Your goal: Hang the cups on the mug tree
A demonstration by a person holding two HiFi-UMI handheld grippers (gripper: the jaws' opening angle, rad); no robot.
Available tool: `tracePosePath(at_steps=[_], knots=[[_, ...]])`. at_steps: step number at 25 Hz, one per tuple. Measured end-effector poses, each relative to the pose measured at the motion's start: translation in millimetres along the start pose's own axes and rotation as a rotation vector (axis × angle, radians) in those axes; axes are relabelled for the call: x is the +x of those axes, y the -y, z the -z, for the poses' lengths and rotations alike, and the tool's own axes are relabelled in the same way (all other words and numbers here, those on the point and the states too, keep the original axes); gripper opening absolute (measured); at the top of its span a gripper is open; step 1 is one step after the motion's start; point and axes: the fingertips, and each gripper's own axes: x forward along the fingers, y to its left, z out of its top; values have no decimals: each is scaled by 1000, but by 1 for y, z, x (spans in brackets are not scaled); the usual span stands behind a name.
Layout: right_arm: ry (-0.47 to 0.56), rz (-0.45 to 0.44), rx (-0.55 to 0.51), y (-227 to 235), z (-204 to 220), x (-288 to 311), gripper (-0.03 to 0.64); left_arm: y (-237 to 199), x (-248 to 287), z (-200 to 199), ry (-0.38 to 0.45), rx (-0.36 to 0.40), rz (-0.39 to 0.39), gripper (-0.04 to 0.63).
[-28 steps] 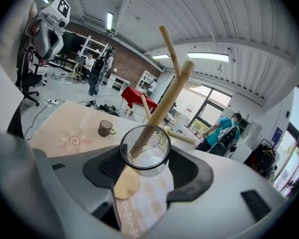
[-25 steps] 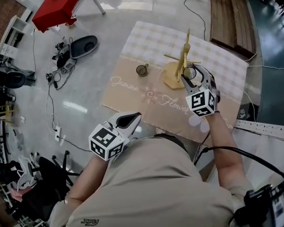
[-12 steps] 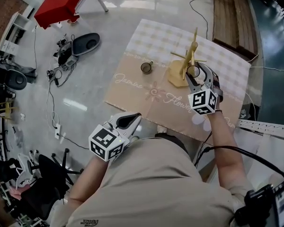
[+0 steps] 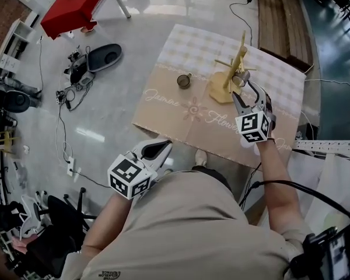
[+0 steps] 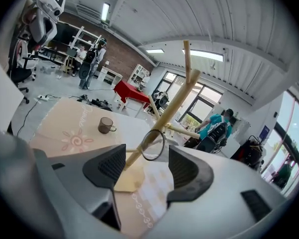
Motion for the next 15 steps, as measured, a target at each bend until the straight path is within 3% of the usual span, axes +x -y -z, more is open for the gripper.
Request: tracePosePath(at_steps=[3,7,15], knots=[[-12,8,75,-11,-2,-17,276,1,-11,5,7,10,26,9],[-20,-3,254,-38,-8,-46,251,1,-26,14,16,20,65,8],[-32,-78,496,-117,-34,-121,53,15,-58,35,26,30,175,8]])
